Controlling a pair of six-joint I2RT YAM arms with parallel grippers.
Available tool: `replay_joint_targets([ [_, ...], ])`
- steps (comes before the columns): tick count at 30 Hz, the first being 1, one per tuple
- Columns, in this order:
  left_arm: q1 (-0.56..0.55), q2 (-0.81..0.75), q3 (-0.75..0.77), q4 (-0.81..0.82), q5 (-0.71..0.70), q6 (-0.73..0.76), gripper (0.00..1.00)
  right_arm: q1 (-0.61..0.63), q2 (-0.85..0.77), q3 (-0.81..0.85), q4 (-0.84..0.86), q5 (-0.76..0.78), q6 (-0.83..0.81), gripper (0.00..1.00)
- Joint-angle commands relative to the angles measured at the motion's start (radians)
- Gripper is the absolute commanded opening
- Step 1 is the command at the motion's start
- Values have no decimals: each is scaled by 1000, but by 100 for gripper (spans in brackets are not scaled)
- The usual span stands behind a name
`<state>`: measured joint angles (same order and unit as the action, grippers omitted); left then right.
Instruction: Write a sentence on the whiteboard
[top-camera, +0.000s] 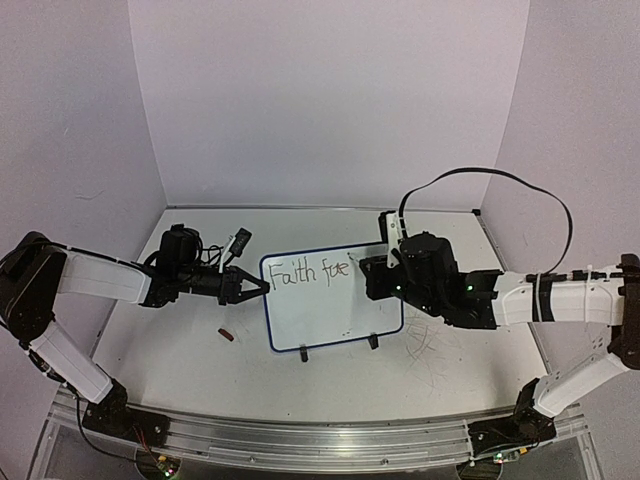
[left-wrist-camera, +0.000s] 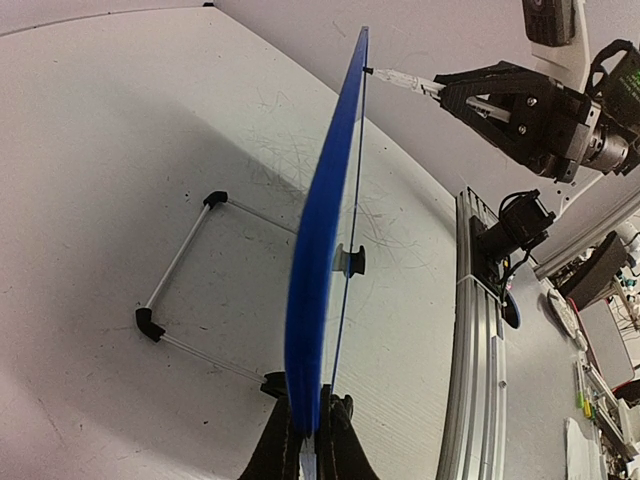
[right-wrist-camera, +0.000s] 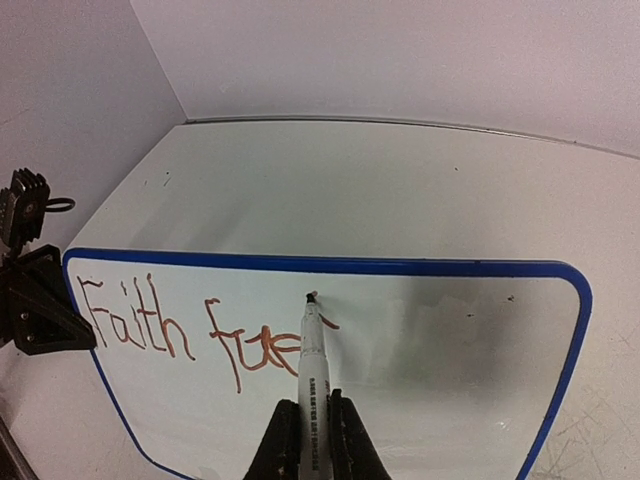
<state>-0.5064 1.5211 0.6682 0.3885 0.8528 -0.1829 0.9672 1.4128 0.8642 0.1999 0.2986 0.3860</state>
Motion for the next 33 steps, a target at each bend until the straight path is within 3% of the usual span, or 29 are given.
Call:
replay_joint_targets([
  [1,-14,10,29,-46,-27,37,0,-2,-6,4,-31,18,29,0],
  [33,-15,14,29,-53,-30,40,0,30,-62,-63,-94,51,104,0],
])
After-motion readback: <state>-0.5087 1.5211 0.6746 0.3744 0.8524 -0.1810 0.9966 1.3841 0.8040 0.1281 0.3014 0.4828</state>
